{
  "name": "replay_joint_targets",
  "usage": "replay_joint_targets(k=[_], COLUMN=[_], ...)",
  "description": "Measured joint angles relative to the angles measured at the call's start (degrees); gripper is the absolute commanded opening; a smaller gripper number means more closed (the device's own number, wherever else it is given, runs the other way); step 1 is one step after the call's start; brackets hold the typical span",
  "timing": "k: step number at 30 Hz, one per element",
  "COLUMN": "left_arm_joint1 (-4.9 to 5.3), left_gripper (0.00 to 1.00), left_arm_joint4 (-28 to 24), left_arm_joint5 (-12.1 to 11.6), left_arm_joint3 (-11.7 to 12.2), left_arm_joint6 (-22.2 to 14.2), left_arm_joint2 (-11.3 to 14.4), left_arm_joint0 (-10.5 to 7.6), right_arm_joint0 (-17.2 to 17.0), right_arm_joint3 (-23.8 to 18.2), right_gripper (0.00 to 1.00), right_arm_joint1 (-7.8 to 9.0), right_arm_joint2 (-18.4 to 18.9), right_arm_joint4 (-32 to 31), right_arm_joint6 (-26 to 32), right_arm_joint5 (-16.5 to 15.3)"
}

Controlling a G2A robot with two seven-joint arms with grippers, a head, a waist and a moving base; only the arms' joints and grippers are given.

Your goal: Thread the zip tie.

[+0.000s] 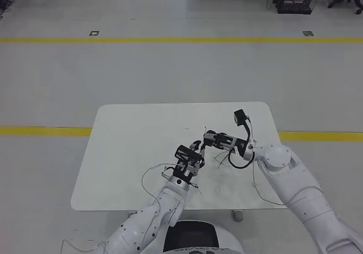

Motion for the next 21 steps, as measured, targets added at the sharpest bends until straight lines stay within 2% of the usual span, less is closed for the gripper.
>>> replay_joint_targets(k=[9,15,21], left_arm_joint1=[-0.2,-0.32,-0.41], left_gripper=[0.11,0.0,0.0], left_arm_joint4=[0.1,0.2,0.3], left_arm_joint5=[-0.3,-0.4,-0.8], left_arm_joint3=[0.1,0.2,0.3], left_arm_joint6=[0.0,0.1,0.1], left_arm_joint2=[-0.2,-0.4,-0.6], left_arm_joint0=[0.18,0.29,0.4], right_arm_joint0=[-0.2,-0.1,0.0], right_arm_joint3=[-0.1,-0.1,0.0], right_gripper=[0.0,0.0,0.0], right_arm_joint1=[-0.05,-0.11,-0.18], right_arm_joint2=[0.3,0.1,0.1], right_arm_joint4=[0.1,-0.2,-0.3], right_arm_joint6=[0.6,1.1,1.3], right_arm_joint5=[-0.3,-0.1,0.1])
